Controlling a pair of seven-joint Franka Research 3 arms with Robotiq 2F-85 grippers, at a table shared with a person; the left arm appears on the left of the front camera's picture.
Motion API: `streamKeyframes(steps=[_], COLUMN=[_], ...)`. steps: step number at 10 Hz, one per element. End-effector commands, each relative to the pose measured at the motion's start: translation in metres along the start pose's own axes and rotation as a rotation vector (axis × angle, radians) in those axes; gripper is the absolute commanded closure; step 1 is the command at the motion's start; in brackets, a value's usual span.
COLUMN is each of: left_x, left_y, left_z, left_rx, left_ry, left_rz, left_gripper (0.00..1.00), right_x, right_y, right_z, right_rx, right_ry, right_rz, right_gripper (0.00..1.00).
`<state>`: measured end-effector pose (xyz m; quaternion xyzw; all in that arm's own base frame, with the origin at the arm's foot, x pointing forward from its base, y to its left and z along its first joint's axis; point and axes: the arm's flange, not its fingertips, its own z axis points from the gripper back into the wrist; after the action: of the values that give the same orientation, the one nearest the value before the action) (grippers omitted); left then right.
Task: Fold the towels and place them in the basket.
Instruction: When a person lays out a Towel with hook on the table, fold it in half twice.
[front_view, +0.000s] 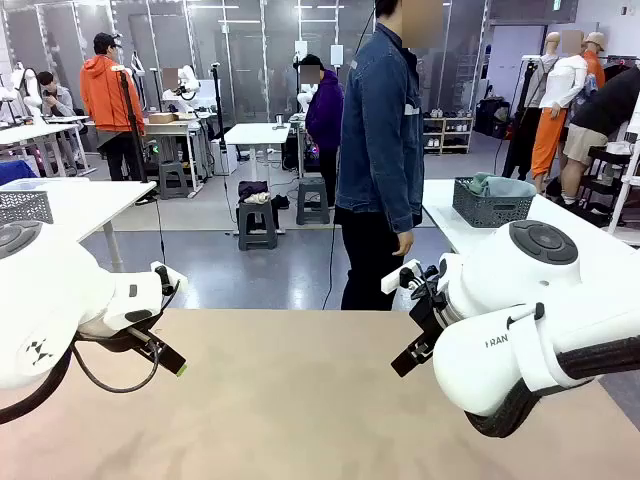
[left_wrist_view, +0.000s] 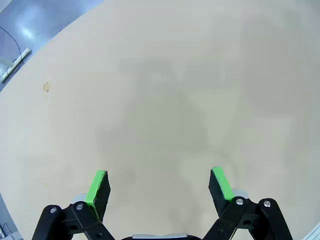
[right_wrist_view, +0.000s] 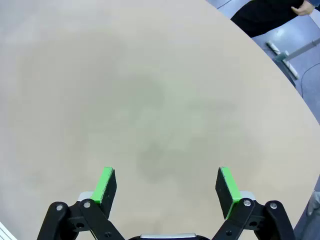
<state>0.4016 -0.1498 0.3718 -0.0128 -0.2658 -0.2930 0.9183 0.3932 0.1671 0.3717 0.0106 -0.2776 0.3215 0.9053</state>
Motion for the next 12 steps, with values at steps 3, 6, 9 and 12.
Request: streamKeyframes(steps=[3, 6, 9, 12], left_x=[0.0001, 0.0001, 0.0001, 0.0001], left_y=[-0.0002, -0.0002, -0.0002, -0.0002], left_z=[0.0000, 0.0000, 0.0000, 0.0000], left_rx=[0.000, 0.000, 0.000, 0.000], left_ry=[0.000, 0.000, 0.000, 0.000], left_rz=[0.000, 0.000, 0.000, 0.000], left_gripper=[0.00, 0.00, 0.00, 0.00], right_x=[0.0000, 0.0000, 0.0000, 0.0000], right_y=[0.0000, 0.0000, 0.0000, 0.0000], right_z=[0.0000, 0.0000, 0.0000, 0.0000], right_rx=[0.000, 0.000, 0.000, 0.000], right_ry=[0.000, 0.000, 0.000, 0.000], right_rz=[0.000, 0.000, 0.000, 0.000], right_gripper=[0.00, 0.00, 0.00, 0.00])
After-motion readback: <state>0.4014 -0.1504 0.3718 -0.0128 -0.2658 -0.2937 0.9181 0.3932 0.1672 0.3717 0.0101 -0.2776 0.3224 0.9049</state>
